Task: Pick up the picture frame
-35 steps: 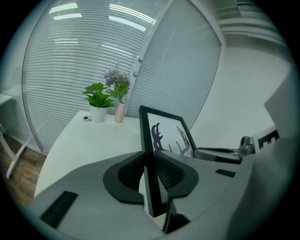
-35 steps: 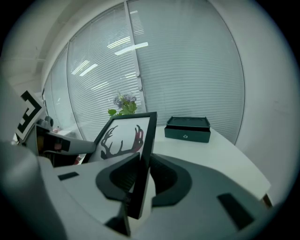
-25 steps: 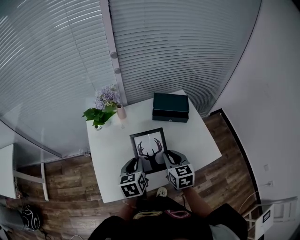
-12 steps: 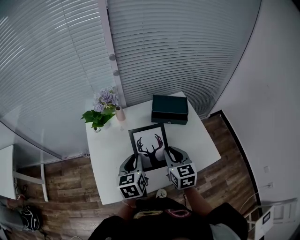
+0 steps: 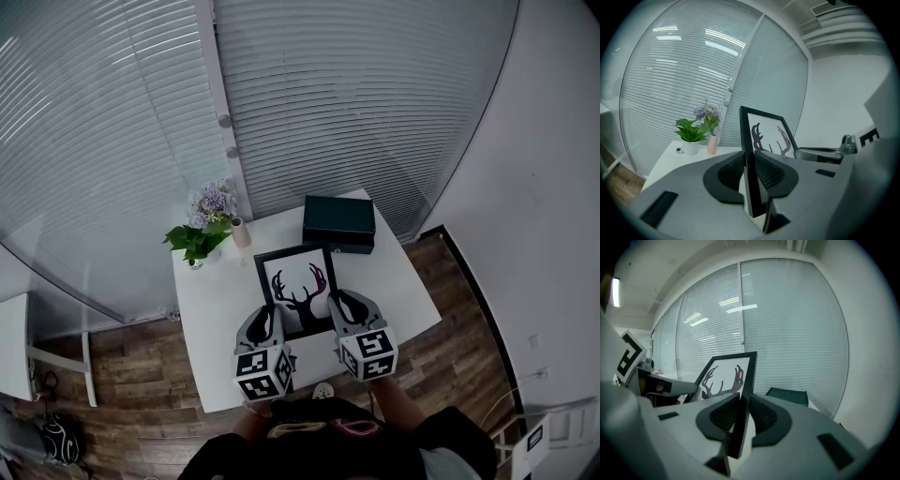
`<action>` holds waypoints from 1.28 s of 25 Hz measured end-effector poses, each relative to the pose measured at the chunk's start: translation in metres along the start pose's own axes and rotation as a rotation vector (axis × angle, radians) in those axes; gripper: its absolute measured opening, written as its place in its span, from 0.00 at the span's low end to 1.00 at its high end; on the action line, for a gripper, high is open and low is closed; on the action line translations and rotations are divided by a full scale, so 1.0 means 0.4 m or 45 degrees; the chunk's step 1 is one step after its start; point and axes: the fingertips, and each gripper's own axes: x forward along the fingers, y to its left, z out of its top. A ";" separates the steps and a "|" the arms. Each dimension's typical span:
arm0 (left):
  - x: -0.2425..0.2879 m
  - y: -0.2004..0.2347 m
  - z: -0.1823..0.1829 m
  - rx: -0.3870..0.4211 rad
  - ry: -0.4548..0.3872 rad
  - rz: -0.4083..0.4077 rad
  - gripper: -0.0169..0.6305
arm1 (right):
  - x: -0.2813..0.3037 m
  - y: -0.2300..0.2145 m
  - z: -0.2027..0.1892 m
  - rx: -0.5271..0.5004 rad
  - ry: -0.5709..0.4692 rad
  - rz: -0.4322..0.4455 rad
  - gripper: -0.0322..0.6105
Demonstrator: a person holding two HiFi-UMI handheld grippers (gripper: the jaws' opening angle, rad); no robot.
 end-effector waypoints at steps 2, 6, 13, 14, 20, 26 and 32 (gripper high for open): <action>-0.004 -0.004 0.012 0.004 -0.019 -0.002 0.15 | -0.005 0.001 0.016 -0.016 -0.018 -0.001 0.17; -0.020 -0.010 0.037 0.005 -0.056 0.001 0.15 | -0.019 0.007 0.044 -0.035 -0.053 0.005 0.17; -0.039 -0.029 0.083 0.034 -0.126 -0.006 0.15 | -0.039 0.007 0.092 -0.061 -0.124 0.002 0.17; -0.043 -0.032 0.089 0.042 -0.139 -0.008 0.15 | -0.043 0.008 0.099 -0.065 -0.136 0.001 0.17; -0.067 -0.052 0.132 0.095 -0.211 0.005 0.15 | -0.063 0.009 0.142 -0.083 -0.208 0.007 0.17; -0.088 -0.069 0.154 0.096 -0.256 0.000 0.15 | -0.090 0.010 0.171 -0.097 -0.260 0.008 0.17; -0.104 -0.088 0.161 0.105 -0.281 -0.009 0.15 | -0.114 0.007 0.189 -0.126 -0.316 -0.009 0.17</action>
